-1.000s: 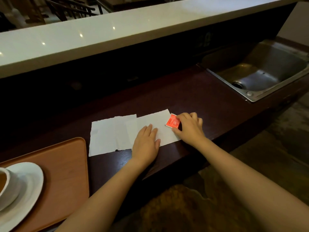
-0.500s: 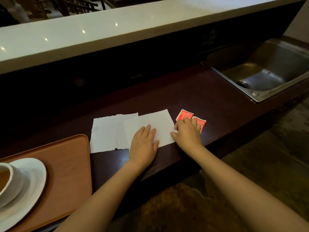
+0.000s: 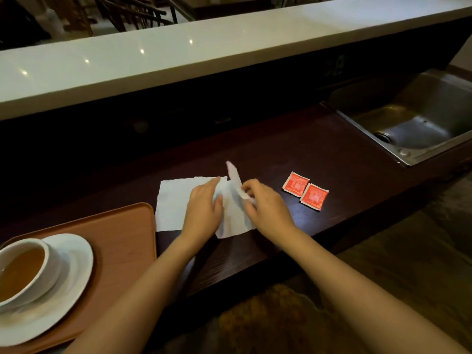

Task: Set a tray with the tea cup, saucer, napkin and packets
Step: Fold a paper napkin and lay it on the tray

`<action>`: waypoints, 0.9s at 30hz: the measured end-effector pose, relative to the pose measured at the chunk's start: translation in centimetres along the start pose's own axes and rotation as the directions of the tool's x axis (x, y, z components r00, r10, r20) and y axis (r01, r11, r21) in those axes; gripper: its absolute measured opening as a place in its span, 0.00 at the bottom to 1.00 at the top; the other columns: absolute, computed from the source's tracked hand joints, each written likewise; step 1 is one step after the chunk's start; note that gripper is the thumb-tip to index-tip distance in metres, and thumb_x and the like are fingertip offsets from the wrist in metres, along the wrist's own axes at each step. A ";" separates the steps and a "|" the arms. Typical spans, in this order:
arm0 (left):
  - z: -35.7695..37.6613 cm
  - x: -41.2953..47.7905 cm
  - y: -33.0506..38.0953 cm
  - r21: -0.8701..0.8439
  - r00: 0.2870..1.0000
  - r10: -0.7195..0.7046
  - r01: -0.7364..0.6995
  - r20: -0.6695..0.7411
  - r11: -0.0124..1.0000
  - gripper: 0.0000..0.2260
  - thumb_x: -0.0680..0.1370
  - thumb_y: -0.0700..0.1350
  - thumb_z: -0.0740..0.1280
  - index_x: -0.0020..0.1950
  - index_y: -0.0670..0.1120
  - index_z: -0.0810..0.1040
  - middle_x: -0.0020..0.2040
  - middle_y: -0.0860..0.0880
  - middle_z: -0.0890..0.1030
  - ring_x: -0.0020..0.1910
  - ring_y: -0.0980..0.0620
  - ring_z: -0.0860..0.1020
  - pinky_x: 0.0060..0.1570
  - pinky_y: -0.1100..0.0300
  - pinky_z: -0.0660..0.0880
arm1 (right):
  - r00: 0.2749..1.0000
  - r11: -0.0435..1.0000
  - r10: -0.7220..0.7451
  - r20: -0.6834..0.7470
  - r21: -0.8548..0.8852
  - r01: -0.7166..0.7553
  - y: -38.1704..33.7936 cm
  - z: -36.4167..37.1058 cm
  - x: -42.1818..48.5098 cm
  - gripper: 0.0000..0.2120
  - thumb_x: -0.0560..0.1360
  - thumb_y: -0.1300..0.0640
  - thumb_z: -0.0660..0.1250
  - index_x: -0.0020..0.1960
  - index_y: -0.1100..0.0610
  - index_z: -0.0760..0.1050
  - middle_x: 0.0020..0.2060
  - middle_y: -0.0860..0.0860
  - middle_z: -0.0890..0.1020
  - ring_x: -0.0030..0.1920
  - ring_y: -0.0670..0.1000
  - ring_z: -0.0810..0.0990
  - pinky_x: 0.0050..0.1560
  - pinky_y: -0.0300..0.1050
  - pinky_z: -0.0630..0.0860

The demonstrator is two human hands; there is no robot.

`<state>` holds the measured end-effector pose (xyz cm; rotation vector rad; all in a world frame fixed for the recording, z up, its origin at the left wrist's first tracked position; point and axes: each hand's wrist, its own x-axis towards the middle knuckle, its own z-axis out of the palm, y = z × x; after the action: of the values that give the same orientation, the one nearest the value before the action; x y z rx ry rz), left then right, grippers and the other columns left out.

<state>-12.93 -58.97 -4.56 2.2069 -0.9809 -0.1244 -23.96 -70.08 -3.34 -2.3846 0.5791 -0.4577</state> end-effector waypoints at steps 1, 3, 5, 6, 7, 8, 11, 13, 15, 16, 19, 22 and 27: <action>-0.4 0.1 -0.3 -0.024 0.999 -0.027 0.026 -0.028 0.999 0.19 0.78 0.42 0.58 0.69 0.46 0.65 0.67 0.44 0.72 0.67 0.46 0.66 0.62 0.59 0.61 | 0.997 0.999 -0.020 0.074 -0.029 0.022 -0.1 0.7 -0.2 0.18 0.71 0.58 0.64 0.61 0.55 0.69 0.53 0.54 0.79 0.54 0.57 0.75 0.55 0.53 0.70; -0.7 0.3 -0.8 -0.065 0.996 -0.073 0.069 -0.058 0.995 0.19 0.78 0.42 0.57 0.70 0.47 0.63 0.65 0.43 0.73 0.65 0.46 0.67 0.59 0.60 0.62 | 0.976 0.996 -0.027 0.217 -0.083 0.046 0.0 1.8 -0.7 0.25 0.71 0.51 0.66 0.66 0.52 0.65 0.57 0.51 0.77 0.57 0.55 0.72 0.58 0.52 0.66; -0.6 0.1 -1.0 -0.077 0.995 -0.077 0.072 -0.061 0.994 0.19 0.78 0.42 0.57 0.70 0.48 0.64 0.64 0.44 0.73 0.65 0.47 0.67 0.57 0.62 0.61 | 0.977 0.999 -0.018 0.211 -0.032 0.025 0.3 2.4 -1.4 0.27 0.71 0.48 0.66 0.67 0.51 0.64 0.59 0.50 0.76 0.58 0.53 0.70 0.60 0.50 0.66; -0.4 -0.1 -1.0 -0.072 0.997 -0.060 0.056 -0.054 0.996 0.19 0.78 0.41 0.57 0.70 0.48 0.64 0.65 0.44 0.73 0.65 0.47 0.67 0.57 0.63 0.60 | 0.989 1.000 0.006 0.146 0.023 -0.009 0.5 2.5 -1.6 0.25 0.71 0.49 0.65 0.66 0.52 0.66 0.58 0.51 0.77 0.57 0.53 0.70 0.60 0.49 0.67; -0.1 -0.3 -1.0 -0.059 0.999 -0.035 0.032 -0.040 0.998 0.19 0.78 0.41 0.58 0.69 0.47 0.65 0.66 0.45 0.73 0.66 0.47 0.67 0.58 0.64 0.60 | 0.997 0.996 0.052 0.054 0.070 -0.056 0.8 2.4 -1.8 0.22 0.72 0.50 0.65 0.64 0.54 0.68 0.56 0.52 0.78 0.56 0.53 0.71 0.59 0.49 0.68; 0.3 -0.5 -1.0 -0.038 1.000 -0.006 0.006 -0.014 0.999 0.19 0.77 0.40 0.58 0.68 0.47 0.67 0.66 0.44 0.72 0.66 0.47 0.67 0.59 0.64 0.60 | 0.992 0.990 0.118 -0.036 0.084 -0.115 1.1 2.3 -1.8 0.19 0.73 0.52 0.64 0.62 0.55 0.70 0.54 0.53 0.78 0.55 0.54 0.71 0.58 0.50 0.70; 1.6 -0.9 -1.2 0.090 0.991 0.045 -0.057 0.128 0.994 0.19 0.76 0.42 0.60 0.68 0.47 0.67 0.70 0.45 0.68 0.68 0.47 0.64 0.66 0.58 0.59 | 0.935 0.938 0.326 -0.141 -0.077 -0.339 2.0 2.2 -1.7 0.14 0.74 0.50 0.63 0.55 0.57 0.75 0.53 0.56 0.79 0.56 0.57 0.71 0.56 0.52 0.69; 2.3 -1.2 -1.7 0.189 0.975 0.057 -0.099 0.215 0.977 0.20 0.76 0.44 0.61 0.69 0.48 0.66 0.72 0.46 0.66 0.70 0.47 0.61 0.68 0.54 0.60 | 0.918 0.899 0.380 -0.110 -0.187 -0.395 2.0 2.5 -1.8 0.15 0.73 0.47 0.64 0.52 0.56 0.75 0.53 0.55 0.77 0.57 0.57 0.69 0.56 0.52 0.67; 2.6 -1.4 -2.1 0.271 0.967 0.072 -0.139 0.243 0.952 0.20 0.76 0.46 0.60 0.69 0.48 0.66 0.73 0.47 0.65 0.70 0.47 0.61 0.67 0.52 0.61 | 0.925 0.899 0.371 -0.085 -0.214 -0.381 1.6 3.0 -1.9 0.14 0.71 0.45 0.65 0.50 0.54 0.75 0.52 0.54 0.75 0.57 0.57 0.69 0.56 0.51 0.66; 2.7 -1.5 -2.3 0.298 0.967 0.075 -0.148 0.243 0.943 0.20 0.76 0.47 0.60 0.68 0.48 0.66 0.73 0.47 0.64 0.69 0.47 0.61 0.67 0.52 0.61 | 0.928 0.903 0.365 -0.076 -0.215 -0.373 1.4 3.3 -1.9 0.13 0.71 0.46 0.66 0.49 0.54 0.74 0.52 0.54 0.74 0.57 0.56 0.68 0.56 0.51 0.66; 2.7 -1.4 -2.3 0.328 0.964 0.063 -0.149 0.258 0.933 0.20 0.77 0.48 0.59 0.69 0.48 0.66 0.73 0.47 0.64 0.70 0.47 0.61 0.66 0.52 0.60 | 0.927 0.906 0.372 -0.052 -0.198 -0.375 0.8 4.0 -1.7 0.08 0.71 0.51 0.67 0.48 0.54 0.74 0.53 0.54 0.74 0.58 0.57 0.68 0.57 0.51 0.66; 2.0 -1.2 -1.6 0.281 0.971 0.075 -0.139 0.229 0.950 0.21 0.77 0.47 0.60 0.70 0.49 0.63 0.73 0.47 0.64 0.69 0.47 0.61 0.66 0.52 0.60 | 0.924 0.921 0.376 -0.075 -0.082 -0.381 0.5 4.0 -1.6 0.04 0.71 0.56 0.66 0.45 0.55 0.76 0.51 0.54 0.77 0.55 0.57 0.73 0.55 0.51 0.69; -2.2 1.1 0.3 0.178 0.907 0.336 -0.385 0.252 0.905 0.24 0.74 0.43 0.65 0.69 0.51 0.65 0.73 0.50 0.64 0.73 0.49 0.58 0.70 0.52 0.52 | 0.991 0.991 0.111 0.077 0.064 -0.116 -1.0 0.9 -1.1 0.01 0.72 0.57 0.66 0.43 0.53 0.74 0.41 0.50 0.81 0.41 0.52 0.78 0.43 0.50 0.75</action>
<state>-11.60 -58.63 -2.55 2.1967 -1.5825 -0.0851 -24.19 -68.36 -3.60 -2.2790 0.6518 -0.3334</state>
